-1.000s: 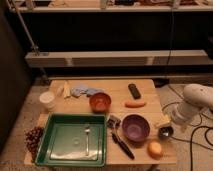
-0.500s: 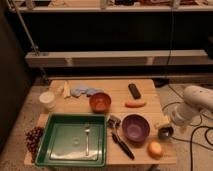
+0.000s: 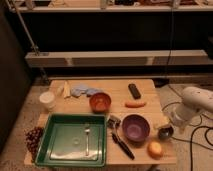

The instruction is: Stack cups on top of each other

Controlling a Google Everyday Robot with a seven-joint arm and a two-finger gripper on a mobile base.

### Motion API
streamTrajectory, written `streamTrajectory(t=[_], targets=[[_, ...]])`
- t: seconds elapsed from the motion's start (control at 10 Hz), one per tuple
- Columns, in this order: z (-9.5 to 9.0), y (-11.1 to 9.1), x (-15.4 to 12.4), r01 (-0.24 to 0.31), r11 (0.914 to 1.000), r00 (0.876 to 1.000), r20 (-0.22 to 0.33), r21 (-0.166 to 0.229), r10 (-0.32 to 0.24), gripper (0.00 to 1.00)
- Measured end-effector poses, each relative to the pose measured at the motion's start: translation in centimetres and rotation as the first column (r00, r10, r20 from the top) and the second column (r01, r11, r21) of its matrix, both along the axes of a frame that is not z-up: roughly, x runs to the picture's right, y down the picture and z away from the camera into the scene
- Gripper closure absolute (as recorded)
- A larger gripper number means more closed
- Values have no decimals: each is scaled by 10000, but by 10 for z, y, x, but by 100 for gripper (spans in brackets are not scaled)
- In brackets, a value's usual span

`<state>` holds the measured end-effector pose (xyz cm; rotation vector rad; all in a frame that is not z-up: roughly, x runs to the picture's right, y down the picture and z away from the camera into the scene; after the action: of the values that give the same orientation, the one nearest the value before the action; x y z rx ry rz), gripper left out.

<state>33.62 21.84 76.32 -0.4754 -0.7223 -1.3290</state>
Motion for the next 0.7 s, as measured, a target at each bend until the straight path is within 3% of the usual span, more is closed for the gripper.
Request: streamTrajectory(t=[0.7], targets=[[7, 5, -4, 54, 9998, 10000, 55, -177, -53, 20]])
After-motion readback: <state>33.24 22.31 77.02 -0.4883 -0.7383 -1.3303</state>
